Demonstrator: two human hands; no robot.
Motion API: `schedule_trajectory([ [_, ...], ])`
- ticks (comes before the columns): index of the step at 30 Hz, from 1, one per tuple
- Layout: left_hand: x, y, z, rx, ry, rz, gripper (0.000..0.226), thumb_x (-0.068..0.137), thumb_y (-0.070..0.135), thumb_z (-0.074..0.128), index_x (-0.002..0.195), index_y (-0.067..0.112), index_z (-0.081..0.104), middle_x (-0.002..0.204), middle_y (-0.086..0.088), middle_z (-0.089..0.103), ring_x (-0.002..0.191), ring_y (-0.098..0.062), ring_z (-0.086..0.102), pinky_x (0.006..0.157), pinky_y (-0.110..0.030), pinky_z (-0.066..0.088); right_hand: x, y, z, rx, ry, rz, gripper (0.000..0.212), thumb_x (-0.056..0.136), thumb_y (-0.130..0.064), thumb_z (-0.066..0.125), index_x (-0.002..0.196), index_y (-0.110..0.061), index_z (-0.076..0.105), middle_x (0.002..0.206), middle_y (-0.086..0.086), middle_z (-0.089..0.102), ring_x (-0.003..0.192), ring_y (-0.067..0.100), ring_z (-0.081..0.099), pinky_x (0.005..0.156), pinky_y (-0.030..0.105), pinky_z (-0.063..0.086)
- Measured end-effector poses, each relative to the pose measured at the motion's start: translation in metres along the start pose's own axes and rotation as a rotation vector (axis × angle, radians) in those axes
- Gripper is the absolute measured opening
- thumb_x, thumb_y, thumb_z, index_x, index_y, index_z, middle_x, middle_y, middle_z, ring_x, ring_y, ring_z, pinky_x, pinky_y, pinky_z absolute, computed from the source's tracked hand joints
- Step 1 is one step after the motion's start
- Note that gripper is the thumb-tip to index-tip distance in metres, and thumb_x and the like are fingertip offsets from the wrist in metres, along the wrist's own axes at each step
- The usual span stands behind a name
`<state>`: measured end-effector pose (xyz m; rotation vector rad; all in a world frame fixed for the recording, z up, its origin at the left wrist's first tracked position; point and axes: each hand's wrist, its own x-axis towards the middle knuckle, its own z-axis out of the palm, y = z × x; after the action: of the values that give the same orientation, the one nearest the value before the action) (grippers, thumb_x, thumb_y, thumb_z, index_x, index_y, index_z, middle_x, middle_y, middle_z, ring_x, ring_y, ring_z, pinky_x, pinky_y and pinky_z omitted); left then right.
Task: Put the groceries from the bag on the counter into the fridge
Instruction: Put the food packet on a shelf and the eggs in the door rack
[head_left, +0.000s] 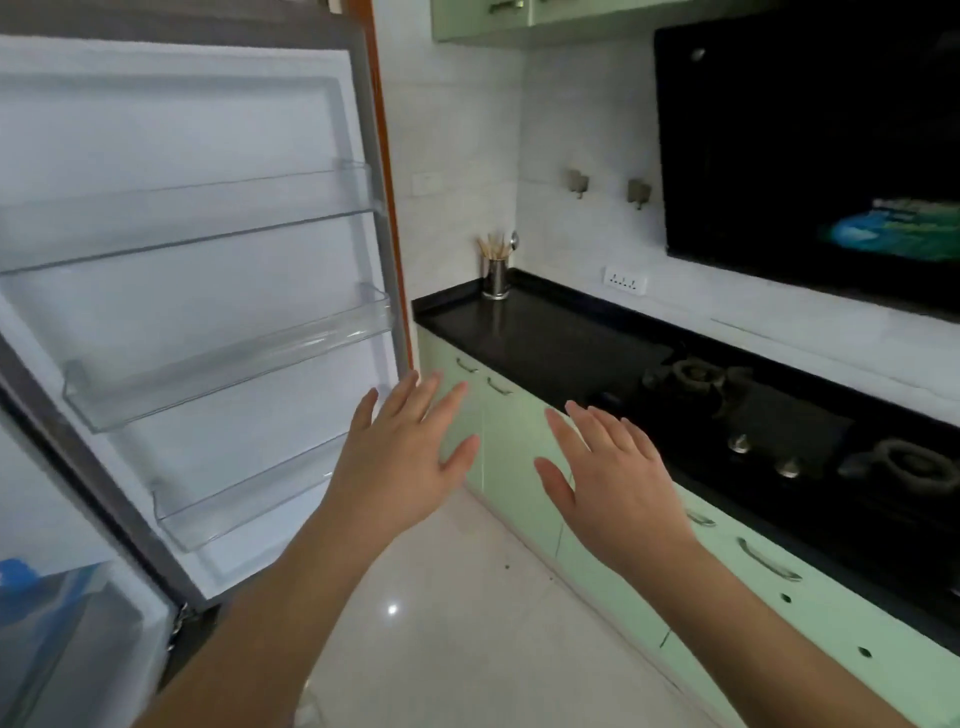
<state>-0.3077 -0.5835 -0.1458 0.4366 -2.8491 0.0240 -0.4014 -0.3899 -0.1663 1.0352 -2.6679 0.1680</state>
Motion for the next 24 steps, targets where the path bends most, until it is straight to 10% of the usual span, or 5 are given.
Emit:
schedule_trajectory([
  [8,0.030,0.175,0.004,-0.075,-0.044,0.323,0.085,0.078,0.067,-0.012,0.156,0.039,0.006,0.166,0.009,0.001,0.153,-0.015,-0.005,0.124,-0.041,0.000,-0.107,0.148,-0.037,-0.088,0.031,0.322,0.065,0.096,-0.057,0.017,0.145,-0.023,0.042,0.148,0.003,0.046,0.137,0.024,0.043,0.113,0.044,0.031],
  [24,0.009,0.487,0.021,-0.153,0.023,0.846,0.073,0.092,0.061,0.005,0.155,0.030,0.024,0.164,0.000,0.022,0.152,-0.023,0.015,0.121,-0.046,0.011,-0.303,0.337,-0.098,-0.225,0.090,0.788,0.062,0.096,-0.054,0.022,0.140,-0.021,0.049,0.141,0.005,0.054,0.131,0.026,0.050,0.109,0.045,0.037],
])
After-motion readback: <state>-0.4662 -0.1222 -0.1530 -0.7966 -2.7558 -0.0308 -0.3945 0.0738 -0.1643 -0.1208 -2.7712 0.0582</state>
